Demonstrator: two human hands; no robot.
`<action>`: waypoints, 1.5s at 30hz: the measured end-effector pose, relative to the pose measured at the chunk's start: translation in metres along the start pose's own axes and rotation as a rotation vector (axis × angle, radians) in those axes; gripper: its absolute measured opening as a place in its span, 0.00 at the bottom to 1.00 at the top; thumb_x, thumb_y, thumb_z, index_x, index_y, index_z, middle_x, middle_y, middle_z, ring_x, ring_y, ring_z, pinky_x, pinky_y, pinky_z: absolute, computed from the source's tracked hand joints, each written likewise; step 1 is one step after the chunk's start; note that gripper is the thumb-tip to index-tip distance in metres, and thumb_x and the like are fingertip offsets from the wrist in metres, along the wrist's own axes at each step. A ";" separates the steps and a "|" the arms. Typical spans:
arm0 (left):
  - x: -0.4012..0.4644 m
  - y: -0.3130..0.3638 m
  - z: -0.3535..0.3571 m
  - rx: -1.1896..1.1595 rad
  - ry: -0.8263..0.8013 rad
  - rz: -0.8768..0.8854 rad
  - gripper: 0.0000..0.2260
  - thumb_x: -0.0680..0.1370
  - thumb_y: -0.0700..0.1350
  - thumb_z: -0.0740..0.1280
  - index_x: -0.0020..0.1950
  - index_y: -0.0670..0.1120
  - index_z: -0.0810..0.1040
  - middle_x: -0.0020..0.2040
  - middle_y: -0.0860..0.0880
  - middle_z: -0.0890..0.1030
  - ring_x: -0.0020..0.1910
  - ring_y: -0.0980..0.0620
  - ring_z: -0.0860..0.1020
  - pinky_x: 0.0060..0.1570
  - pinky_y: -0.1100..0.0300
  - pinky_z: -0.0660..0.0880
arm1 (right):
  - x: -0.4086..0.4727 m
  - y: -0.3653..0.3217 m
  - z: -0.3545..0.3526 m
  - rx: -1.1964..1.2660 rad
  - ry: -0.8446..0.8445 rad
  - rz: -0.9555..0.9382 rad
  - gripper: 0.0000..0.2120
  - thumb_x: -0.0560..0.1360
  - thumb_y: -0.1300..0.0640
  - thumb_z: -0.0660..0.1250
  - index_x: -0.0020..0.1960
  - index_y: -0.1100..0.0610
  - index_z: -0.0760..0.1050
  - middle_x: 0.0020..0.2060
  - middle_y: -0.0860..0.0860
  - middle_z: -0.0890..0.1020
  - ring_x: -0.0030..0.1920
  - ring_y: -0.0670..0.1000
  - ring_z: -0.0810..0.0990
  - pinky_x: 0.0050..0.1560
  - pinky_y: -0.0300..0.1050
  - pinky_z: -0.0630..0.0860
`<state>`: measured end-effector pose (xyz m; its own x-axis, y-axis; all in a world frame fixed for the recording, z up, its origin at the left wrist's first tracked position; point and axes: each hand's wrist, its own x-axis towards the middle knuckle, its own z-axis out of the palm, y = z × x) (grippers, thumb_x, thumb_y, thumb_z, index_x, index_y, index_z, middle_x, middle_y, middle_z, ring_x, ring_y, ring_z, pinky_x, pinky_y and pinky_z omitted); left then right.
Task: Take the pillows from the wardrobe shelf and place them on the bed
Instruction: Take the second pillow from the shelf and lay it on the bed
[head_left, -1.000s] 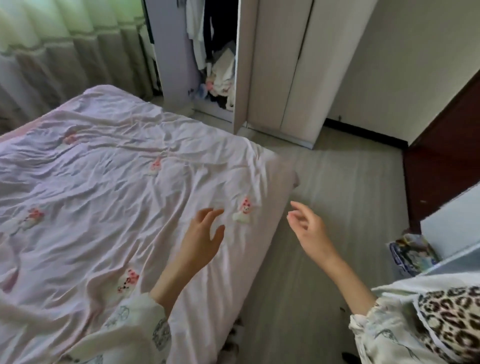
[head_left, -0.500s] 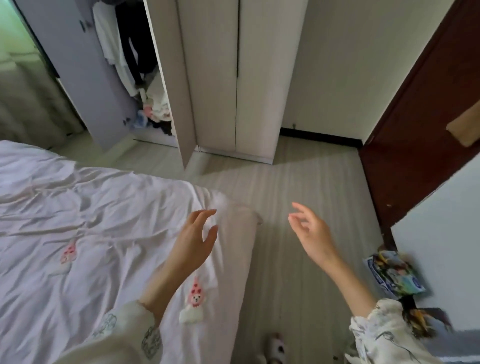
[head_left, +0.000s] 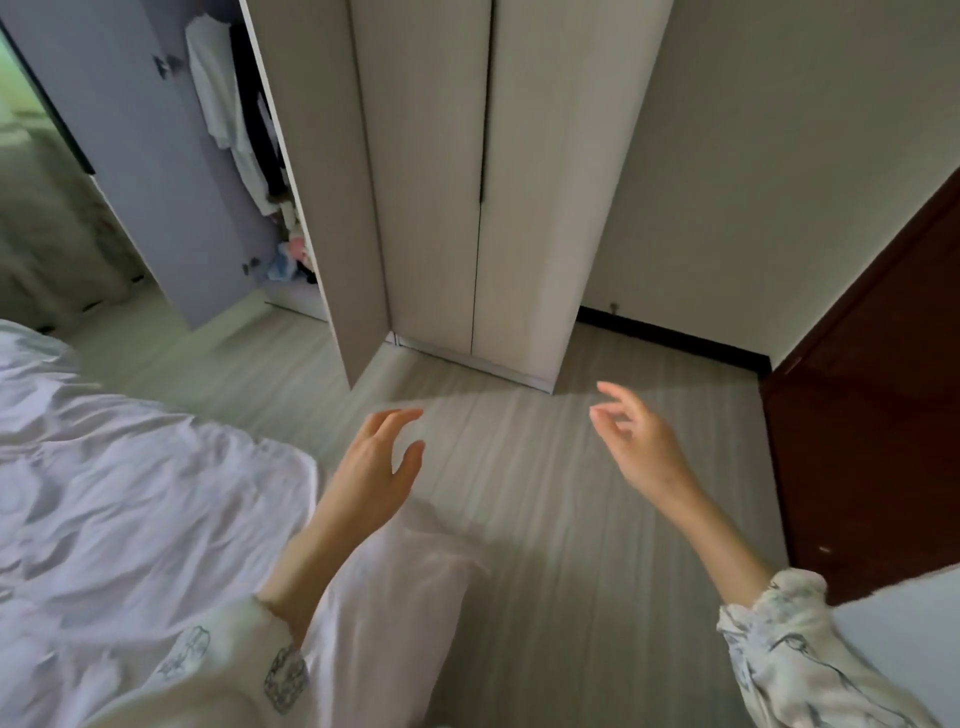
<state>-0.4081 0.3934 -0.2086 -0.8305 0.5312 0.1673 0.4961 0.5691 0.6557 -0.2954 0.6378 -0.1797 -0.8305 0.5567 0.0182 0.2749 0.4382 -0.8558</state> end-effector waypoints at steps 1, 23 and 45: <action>0.017 -0.003 0.004 0.004 0.007 -0.017 0.18 0.79 0.46 0.61 0.68 0.46 0.69 0.67 0.46 0.70 0.61 0.46 0.73 0.57 0.63 0.64 | 0.022 0.001 0.003 -0.002 -0.024 -0.011 0.17 0.78 0.56 0.61 0.66 0.54 0.69 0.50 0.48 0.77 0.51 0.49 0.76 0.48 0.36 0.66; 0.401 -0.166 -0.049 0.057 0.318 -0.350 0.16 0.78 0.45 0.62 0.65 0.45 0.72 0.62 0.46 0.74 0.60 0.48 0.74 0.55 0.64 0.65 | 0.499 -0.113 0.217 0.031 -0.489 -0.311 0.17 0.77 0.57 0.62 0.66 0.54 0.70 0.49 0.48 0.79 0.44 0.42 0.76 0.41 0.20 0.66; 0.563 -0.361 -0.239 0.193 0.747 -0.657 0.16 0.78 0.43 0.63 0.65 0.43 0.72 0.62 0.45 0.74 0.60 0.49 0.73 0.58 0.63 0.66 | 0.698 -0.340 0.548 0.056 -0.993 -0.677 0.18 0.79 0.53 0.59 0.68 0.52 0.67 0.54 0.48 0.77 0.49 0.45 0.75 0.42 0.29 0.69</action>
<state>-1.1152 0.3366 -0.1752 -0.8669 -0.4141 0.2774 -0.1381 0.7344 0.6645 -1.2340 0.4902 -0.1591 -0.8161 -0.5713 0.0875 -0.3616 0.3866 -0.8484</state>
